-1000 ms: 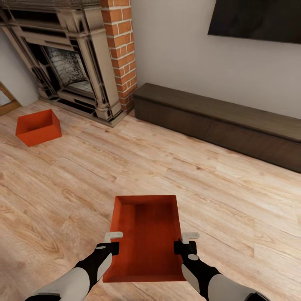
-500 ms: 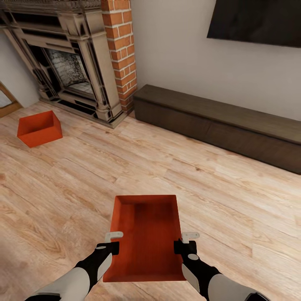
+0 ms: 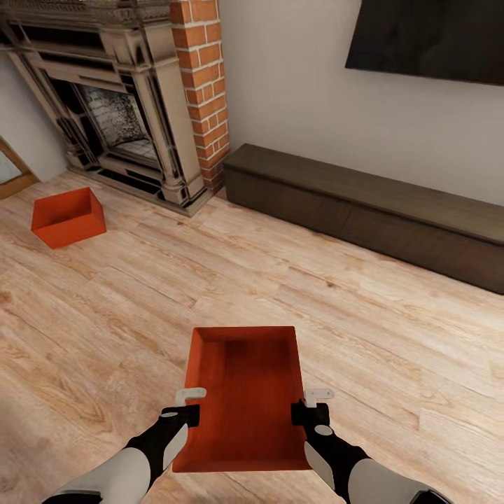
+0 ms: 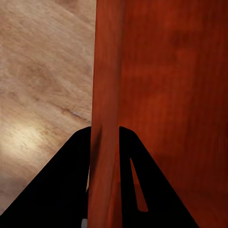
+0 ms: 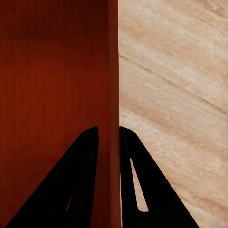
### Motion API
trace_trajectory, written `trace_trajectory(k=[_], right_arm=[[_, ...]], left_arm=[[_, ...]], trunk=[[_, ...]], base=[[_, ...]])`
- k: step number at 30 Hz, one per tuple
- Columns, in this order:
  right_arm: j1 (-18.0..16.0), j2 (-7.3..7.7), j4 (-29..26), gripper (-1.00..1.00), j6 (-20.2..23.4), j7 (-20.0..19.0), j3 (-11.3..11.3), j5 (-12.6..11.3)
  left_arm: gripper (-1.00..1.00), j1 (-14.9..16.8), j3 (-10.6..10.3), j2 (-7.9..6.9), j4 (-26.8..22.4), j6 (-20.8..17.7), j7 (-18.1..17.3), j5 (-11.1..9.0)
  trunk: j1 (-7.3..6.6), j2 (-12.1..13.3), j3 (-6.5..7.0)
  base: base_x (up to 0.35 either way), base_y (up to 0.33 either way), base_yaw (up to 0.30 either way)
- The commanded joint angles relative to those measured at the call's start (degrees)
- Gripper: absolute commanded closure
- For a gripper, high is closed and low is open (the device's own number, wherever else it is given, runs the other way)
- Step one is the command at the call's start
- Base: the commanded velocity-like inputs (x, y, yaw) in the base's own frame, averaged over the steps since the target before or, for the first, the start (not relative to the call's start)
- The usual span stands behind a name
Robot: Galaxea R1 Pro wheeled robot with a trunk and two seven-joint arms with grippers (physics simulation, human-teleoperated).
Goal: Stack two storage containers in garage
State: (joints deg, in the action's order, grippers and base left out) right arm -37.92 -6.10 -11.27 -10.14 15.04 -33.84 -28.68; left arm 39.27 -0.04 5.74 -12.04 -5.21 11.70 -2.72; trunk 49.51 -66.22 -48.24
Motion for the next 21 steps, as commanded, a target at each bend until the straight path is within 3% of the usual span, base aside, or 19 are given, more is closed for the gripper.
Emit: trace_trajectory(k=[1, 21], right_arm=[[-0.04, 0.04, 0.72, 1.0, -0.34, 0.25, 0.27, -1.55], [-0.03, 0.04, 0.72, 1.0, -0.39, 0.25, 0.3, -1.57]], left_arm=[[1.0, 0.02, 0.48, -0.54, -0.38, -0.32, 0.57, 1.14], [1.0, 0.02, 0.47, -0.49, -0.36, -0.32, 0.55, 1.14]], trunk=[[-0.22, 0.39, 0.15], [-4.62, 8.41, 3.75]], base=[[0.0, 0.0, 0.0], [0.0, 0.0, 0.0]])
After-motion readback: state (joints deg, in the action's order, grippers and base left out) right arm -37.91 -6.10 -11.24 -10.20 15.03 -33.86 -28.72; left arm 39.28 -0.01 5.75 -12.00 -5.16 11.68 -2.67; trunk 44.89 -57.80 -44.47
